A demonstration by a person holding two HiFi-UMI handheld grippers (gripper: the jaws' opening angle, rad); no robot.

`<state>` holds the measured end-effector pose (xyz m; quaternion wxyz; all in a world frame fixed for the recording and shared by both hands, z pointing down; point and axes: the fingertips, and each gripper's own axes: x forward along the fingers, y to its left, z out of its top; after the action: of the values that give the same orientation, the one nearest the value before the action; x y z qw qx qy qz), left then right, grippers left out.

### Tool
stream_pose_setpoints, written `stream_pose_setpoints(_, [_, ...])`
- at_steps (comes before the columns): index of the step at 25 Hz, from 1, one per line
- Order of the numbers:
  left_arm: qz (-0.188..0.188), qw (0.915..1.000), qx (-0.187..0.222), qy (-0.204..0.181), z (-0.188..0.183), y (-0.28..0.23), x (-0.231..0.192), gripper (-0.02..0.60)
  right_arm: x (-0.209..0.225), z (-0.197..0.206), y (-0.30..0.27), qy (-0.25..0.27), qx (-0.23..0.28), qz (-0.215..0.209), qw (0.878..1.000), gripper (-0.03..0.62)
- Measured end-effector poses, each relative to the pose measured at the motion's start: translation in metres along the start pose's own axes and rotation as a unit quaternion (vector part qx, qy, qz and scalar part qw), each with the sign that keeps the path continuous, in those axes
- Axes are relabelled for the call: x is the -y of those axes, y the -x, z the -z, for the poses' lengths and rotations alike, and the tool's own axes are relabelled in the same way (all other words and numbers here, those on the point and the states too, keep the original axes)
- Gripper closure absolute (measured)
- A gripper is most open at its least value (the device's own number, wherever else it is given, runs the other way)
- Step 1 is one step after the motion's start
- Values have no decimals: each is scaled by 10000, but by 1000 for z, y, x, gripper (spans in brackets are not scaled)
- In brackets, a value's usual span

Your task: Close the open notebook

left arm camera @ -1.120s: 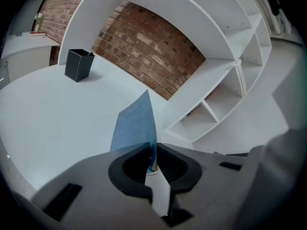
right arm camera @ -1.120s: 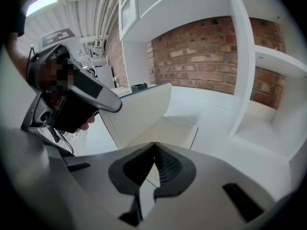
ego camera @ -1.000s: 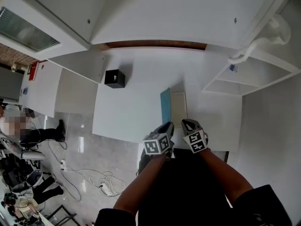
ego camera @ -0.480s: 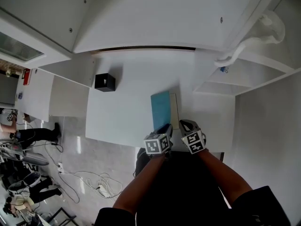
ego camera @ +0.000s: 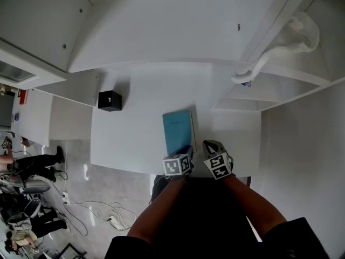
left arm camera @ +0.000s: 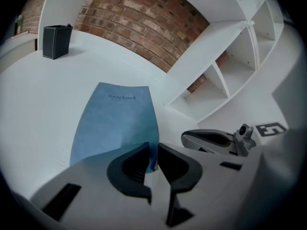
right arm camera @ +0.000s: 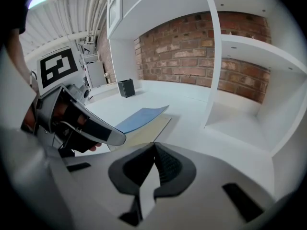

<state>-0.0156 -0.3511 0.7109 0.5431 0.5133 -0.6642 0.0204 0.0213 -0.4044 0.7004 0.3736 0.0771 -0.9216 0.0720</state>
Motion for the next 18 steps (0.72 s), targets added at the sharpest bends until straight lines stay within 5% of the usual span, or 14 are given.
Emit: stream_pose_setpoints(18, [5, 9979, -393, -505, 16, -36, -3, 500, 15, 25, 8, 107, -319, 57, 9994, 594])
